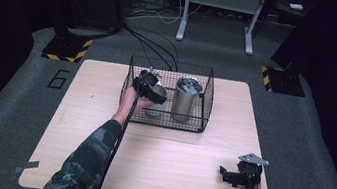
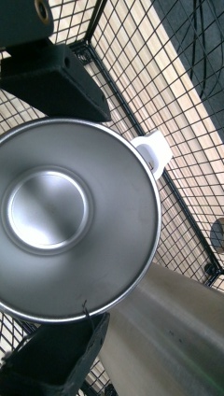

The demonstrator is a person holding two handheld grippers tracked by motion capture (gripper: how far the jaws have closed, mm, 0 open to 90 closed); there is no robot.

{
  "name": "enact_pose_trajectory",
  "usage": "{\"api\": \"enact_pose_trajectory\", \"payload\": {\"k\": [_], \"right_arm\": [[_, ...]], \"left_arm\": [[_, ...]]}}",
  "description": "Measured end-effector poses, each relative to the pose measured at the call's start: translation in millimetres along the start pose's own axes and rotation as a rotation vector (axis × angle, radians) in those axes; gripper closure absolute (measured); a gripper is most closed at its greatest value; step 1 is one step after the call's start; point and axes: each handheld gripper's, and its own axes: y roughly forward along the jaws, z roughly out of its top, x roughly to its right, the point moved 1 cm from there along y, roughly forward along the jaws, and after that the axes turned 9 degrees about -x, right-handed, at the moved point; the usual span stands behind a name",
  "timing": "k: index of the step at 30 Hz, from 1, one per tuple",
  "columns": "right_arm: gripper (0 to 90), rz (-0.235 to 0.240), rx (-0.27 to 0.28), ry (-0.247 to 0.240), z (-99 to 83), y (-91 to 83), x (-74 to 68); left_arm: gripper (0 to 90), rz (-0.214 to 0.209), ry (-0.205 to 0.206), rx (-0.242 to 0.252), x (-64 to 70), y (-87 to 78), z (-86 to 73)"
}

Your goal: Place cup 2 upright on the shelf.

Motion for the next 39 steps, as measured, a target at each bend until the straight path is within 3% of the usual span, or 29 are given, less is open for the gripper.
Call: {"api": "enact_pose_trajectory", "payload": {"k": [6,12,19,32,39], "right_arm": [[0.0,-0.002,0.003,0.001,0.0,0.3,-0.1],[0.0,0.000,0.004,-0.001,0.0,0.2,0.2],[0.0,-0.001,0.002,0.000,0.0,0.2,0.0],[0.0,-0.002,0.001,0.000,0.0,0.1,-0.1],[0.0,-0.001,-0.003,0.000,0.0,-0.1,-0.1]], "left_arm": [[2.7,0.007,0.008,0.033,2.7,-10.0,3.6],[1.1,0.004,0.013,0.062,5.0,-32.1,7.2],[0.0,-0.006,0.058,0.066,15.6,-62.3,-2.7],[0.0,0.022,0.124,0.104,30.4,-110.3,-49.8],[0.2,0.041,0.120,0.132,33.3,-127.5,-85.0]]}}
